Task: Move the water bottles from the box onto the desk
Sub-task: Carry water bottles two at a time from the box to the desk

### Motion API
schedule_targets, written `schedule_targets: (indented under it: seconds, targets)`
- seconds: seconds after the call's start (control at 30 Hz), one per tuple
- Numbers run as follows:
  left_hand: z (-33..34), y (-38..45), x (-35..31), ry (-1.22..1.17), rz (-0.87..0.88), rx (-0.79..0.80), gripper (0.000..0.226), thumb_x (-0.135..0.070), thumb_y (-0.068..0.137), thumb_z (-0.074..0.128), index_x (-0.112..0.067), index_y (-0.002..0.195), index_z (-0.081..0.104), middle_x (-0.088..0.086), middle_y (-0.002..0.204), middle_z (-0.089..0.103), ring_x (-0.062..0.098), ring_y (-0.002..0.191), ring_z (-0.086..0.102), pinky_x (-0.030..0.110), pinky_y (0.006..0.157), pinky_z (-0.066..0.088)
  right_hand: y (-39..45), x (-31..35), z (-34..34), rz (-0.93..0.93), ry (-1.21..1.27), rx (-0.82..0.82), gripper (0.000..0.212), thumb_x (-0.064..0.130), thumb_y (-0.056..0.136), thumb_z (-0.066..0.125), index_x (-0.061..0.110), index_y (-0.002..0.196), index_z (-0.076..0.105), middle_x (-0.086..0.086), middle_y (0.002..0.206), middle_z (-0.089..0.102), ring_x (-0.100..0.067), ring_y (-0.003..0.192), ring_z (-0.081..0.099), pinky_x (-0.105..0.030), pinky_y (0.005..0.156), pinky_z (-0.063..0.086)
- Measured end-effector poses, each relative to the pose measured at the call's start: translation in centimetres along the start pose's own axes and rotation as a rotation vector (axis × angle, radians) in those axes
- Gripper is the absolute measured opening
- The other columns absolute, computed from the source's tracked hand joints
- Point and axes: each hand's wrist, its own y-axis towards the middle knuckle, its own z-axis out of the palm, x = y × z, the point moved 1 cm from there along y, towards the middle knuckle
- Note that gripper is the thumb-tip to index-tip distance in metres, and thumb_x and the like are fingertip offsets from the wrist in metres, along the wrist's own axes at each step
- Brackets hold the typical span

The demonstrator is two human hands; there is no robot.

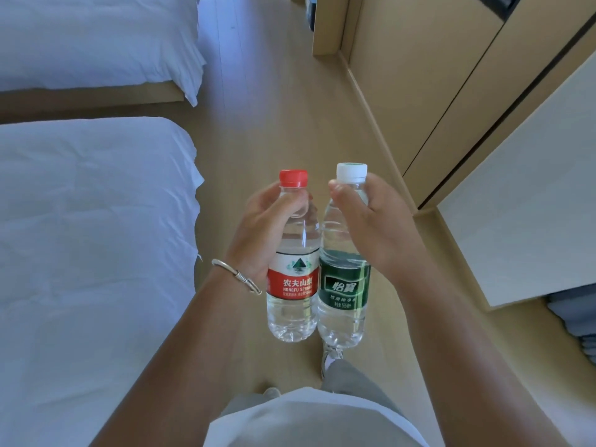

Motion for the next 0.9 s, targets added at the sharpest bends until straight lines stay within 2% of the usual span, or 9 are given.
schedule_targets:
  seconds: [0.13, 0.27, 0.33, 0.43, 0.53, 0.67, 0.83, 0.9]
  targets:
    - [2.5, 6.1, -0.7, -0.009, -0.020, -0.064, 0.014, -0.011, 0.096, 0.053, -0.002, 0.092, 0.062, 0.010, 0.082, 0.066, 0.023, 0.079, 0.065, 0.032, 0.071, 0.055, 6.8, -0.7, -2.5, -0.014, 0.056, 0.076, 0.025, 0.045, 0.095, 0.053, 0.024, 0.086, 0.061, 0.012, 0.071, 0.063, 0.010, 0.058, 0.057, -0.026, 0.061, 0.041]
    - [5.0, 12.1, -1.5, 0.033, -0.006, -0.145, 0.022, -0.013, 0.095, 0.054, 0.009, 0.093, 0.056, 0.010, 0.082, 0.068, 0.026, 0.082, 0.065, 0.038, 0.077, 0.055, 13.8, -1.1, -4.9, -0.050, 0.095, 0.123, 0.023, 0.043, 0.094, 0.056, 0.026, 0.080, 0.059, 0.015, 0.065, 0.062, 0.005, 0.057, 0.054, -0.023, 0.060, 0.041]
    - [5.9, 14.6, -2.0, 0.020, -0.014, -0.169, 0.019, -0.014, 0.096, 0.054, 0.002, 0.089, 0.061, 0.011, 0.084, 0.068, 0.027, 0.084, 0.066, 0.040, 0.079, 0.055, 16.7, -1.3, -5.8, -0.064, 0.109, 0.142, 0.022, 0.043, 0.094, 0.056, 0.027, 0.079, 0.059, 0.020, 0.060, 0.060, 0.005, 0.055, 0.053, -0.021, 0.058, 0.040]
    - [7.0, 18.2, -2.9, -0.022, -0.016, -0.188, 0.017, -0.016, 0.096, 0.056, -0.014, 0.082, 0.066, 0.011, 0.084, 0.069, 0.029, 0.086, 0.068, 0.043, 0.081, 0.055, 20.9, -1.2, -6.8, -0.096, 0.127, 0.157, 0.023, 0.042, 0.094, 0.058, 0.027, 0.077, 0.059, 0.022, 0.057, 0.058, 0.006, 0.053, 0.052, -0.011, 0.052, 0.038]
    - [7.2, 21.5, -3.8, -0.038, -0.014, -0.201, 0.016, -0.013, 0.096, 0.055, -0.013, 0.083, 0.065, 0.010, 0.082, 0.067, 0.030, 0.086, 0.066, 0.040, 0.077, 0.056, 24.5, -0.8, -7.1, -0.118, 0.136, 0.175, 0.021, 0.040, 0.094, 0.058, 0.025, 0.080, 0.061, 0.020, 0.058, 0.060, 0.008, 0.053, 0.055, -0.006, 0.049, 0.037]
    - [6.2, 26.7, -4.8, -0.053, -0.015, -0.202, 0.015, -0.014, 0.096, 0.055, -0.012, 0.083, 0.064, 0.010, 0.084, 0.068, 0.027, 0.086, 0.068, 0.037, 0.077, 0.057, 29.9, -0.1, -5.9, -0.102, 0.171, 0.194, 0.020, 0.040, 0.094, 0.058, 0.025, 0.081, 0.062, 0.021, 0.057, 0.061, 0.008, 0.053, 0.057, -0.006, 0.049, 0.038]
    - [3.2, 35.1, -5.6, -0.054, 0.000, -0.194, 0.014, -0.014, 0.094, 0.057, -0.011, 0.084, 0.066, 0.009, 0.083, 0.069, 0.029, 0.085, 0.067, 0.043, 0.079, 0.057, 38.0, 1.4, -2.9, -0.090, 0.173, 0.164, 0.020, 0.042, 0.093, 0.059, 0.027, 0.079, 0.061, 0.019, 0.060, 0.063, 0.004, 0.056, 0.059, -0.022, 0.060, 0.045]
    - [1.6, 38.7, -6.3, -0.044, 0.010, -0.181, 0.014, -0.013, 0.095, 0.057, -0.009, 0.086, 0.066, 0.010, 0.082, 0.068, 0.028, 0.081, 0.065, 0.040, 0.076, 0.055, 41.4, 2.5, -1.7, -0.092, 0.157, 0.137, 0.021, 0.042, 0.093, 0.059, 0.027, 0.078, 0.061, 0.018, 0.060, 0.063, 0.002, 0.056, 0.057, -0.021, 0.059, 0.045]
